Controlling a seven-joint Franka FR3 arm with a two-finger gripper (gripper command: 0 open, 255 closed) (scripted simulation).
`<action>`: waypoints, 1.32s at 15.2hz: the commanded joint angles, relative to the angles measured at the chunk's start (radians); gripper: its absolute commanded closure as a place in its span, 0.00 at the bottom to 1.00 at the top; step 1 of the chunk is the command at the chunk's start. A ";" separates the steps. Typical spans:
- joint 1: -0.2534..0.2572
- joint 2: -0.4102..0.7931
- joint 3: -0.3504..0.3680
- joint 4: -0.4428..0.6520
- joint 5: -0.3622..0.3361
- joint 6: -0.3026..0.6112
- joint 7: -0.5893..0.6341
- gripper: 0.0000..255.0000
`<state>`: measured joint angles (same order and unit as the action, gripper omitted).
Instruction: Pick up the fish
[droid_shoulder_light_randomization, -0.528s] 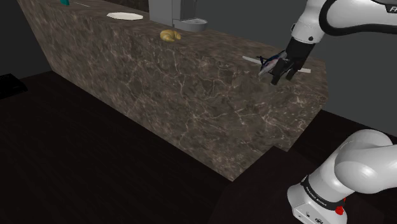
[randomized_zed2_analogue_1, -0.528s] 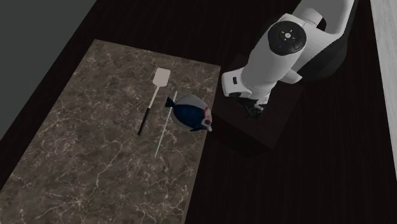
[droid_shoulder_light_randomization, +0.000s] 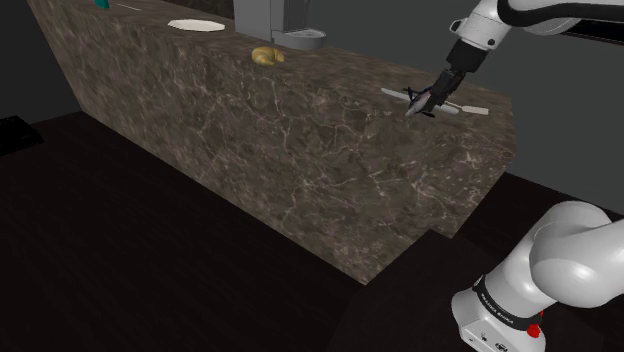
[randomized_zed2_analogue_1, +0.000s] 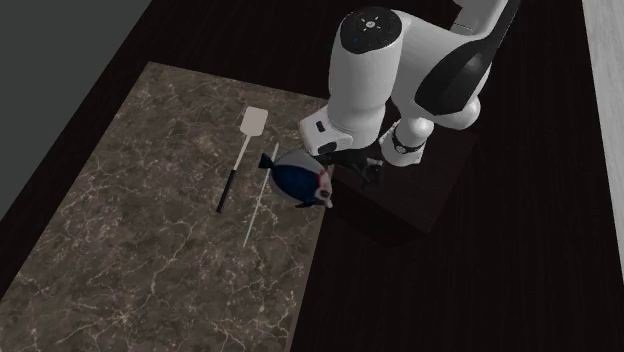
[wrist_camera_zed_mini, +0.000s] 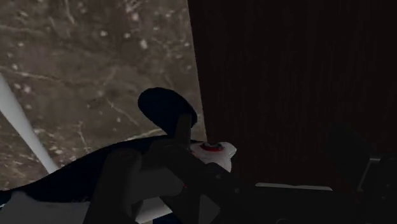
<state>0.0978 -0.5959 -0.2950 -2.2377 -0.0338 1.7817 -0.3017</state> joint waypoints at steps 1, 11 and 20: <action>0.042 0.065 -0.079 0.071 0.041 0.010 -0.150 0.00; 0.153 0.261 -0.272 0.231 0.211 0.024 -0.523 0.00; 0.154 0.262 -0.269 0.188 0.213 0.068 -0.528 1.00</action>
<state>0.2434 -0.3593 -0.5734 -2.0258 0.1781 1.8678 -0.8357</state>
